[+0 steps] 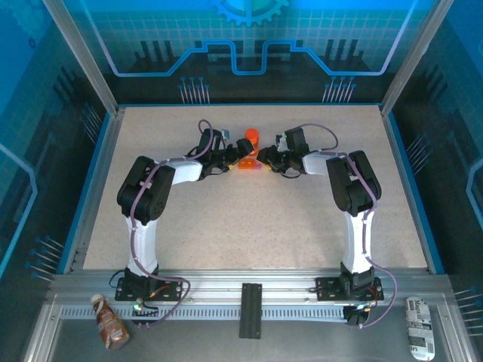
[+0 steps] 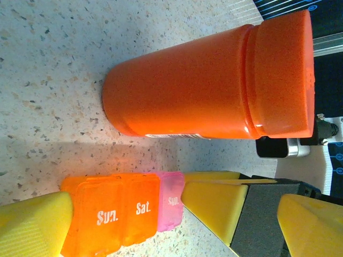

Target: Sort the pills into containers

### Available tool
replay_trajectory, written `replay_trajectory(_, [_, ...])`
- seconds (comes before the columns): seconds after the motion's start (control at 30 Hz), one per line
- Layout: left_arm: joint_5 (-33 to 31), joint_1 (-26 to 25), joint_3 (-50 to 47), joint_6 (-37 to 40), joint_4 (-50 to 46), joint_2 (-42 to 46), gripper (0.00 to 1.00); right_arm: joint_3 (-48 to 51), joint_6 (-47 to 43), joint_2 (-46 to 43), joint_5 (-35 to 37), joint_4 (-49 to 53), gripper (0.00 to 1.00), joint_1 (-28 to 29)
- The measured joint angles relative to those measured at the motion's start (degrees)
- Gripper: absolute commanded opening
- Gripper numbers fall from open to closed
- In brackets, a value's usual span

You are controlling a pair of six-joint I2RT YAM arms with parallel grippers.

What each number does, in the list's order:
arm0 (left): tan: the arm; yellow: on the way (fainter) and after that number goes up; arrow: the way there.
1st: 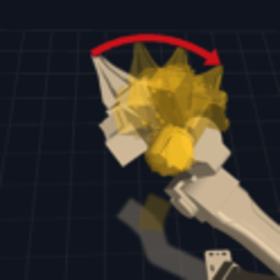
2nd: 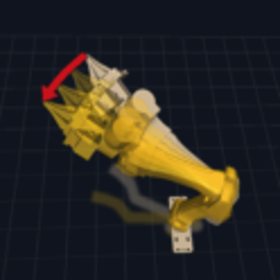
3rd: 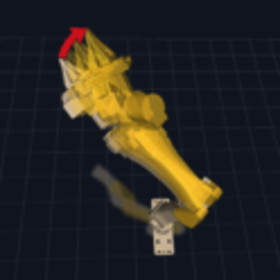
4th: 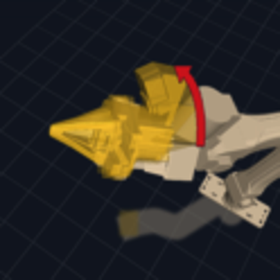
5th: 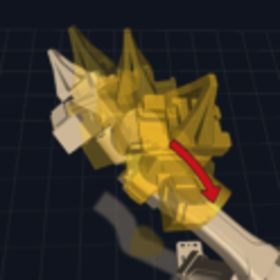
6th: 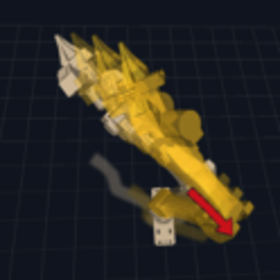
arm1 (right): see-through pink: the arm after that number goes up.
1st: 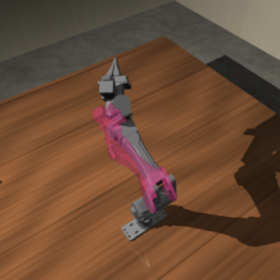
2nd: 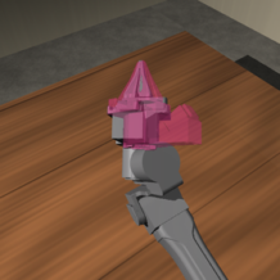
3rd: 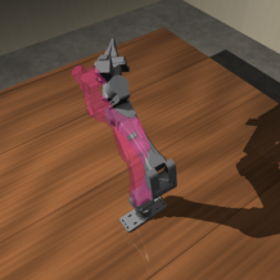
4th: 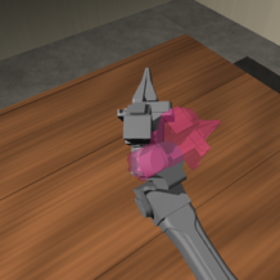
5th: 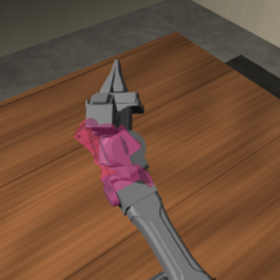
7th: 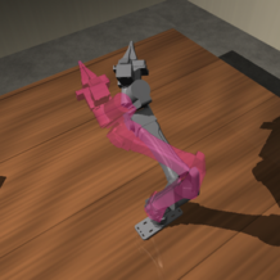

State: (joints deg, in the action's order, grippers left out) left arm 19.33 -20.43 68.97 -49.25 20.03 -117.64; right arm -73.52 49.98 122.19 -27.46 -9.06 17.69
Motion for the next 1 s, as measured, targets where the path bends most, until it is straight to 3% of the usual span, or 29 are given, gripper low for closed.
replay_trajectory(1.0, [-2.8,-1.9,-5.7,0.0,1.8,3.5,0.99,10.3,0.7,-5.9,1.6,-4.5,0.43,3.1])
